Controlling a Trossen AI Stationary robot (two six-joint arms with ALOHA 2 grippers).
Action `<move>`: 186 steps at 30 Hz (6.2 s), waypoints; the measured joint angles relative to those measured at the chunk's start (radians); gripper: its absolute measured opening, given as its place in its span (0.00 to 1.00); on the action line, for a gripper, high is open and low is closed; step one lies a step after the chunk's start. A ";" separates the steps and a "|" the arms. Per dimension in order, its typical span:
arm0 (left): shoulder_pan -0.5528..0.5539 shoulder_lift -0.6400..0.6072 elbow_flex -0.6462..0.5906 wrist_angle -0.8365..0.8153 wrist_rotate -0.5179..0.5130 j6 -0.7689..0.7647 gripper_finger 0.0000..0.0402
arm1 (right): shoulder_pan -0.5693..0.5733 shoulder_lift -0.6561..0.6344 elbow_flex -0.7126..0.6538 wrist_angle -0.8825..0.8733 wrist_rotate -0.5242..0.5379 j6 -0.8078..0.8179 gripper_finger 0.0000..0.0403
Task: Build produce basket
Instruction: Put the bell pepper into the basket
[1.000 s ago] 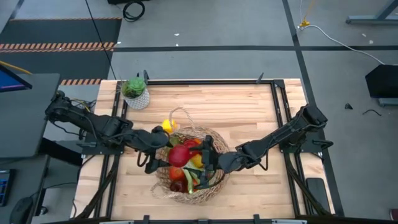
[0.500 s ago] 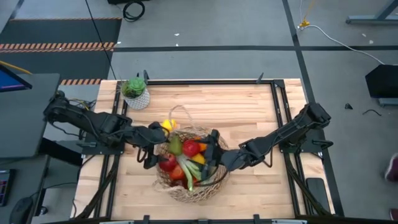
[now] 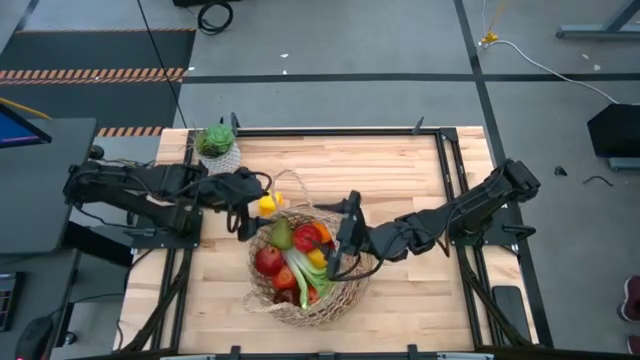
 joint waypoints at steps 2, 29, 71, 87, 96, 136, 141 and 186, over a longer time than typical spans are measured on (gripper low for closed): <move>0.032 0.000 0.000 -0.031 0.001 0.008 0.97 | -0.013 -0.004 0.000 -0.011 0.046 -0.032 0.86; 0.713 -0.005 0.000 -0.077 0.087 0.396 0.97 | -0.484 -0.080 0.001 -0.194 0.064 -0.181 0.86; 0.916 0.129 -0.052 -0.093 0.394 0.684 0.97 | -0.748 -0.078 -0.068 -0.419 -0.295 -0.051 0.86; 0.916 0.129 -0.093 -0.043 0.356 0.606 0.97 | -0.748 -0.078 -0.069 -0.420 -0.312 -0.032 0.86; 0.916 0.129 -0.093 0.074 0.356 0.553 0.97 | -0.748 -0.079 -0.112 -0.384 -0.318 -0.021 0.86; 0.851 0.313 -0.094 -0.079 0.637 0.653 0.97 | -0.915 -0.078 -0.265 -0.252 -0.400 -0.033 0.86; 0.851 0.313 -0.094 -0.094 0.629 0.709 0.97 | -0.965 -0.078 -0.265 -0.236 -0.454 -0.041 0.86; 0.550 0.561 -0.093 -0.026 0.489 1.043 0.97 | -1.122 -0.079 -0.306 -0.197 -0.624 -0.084 0.86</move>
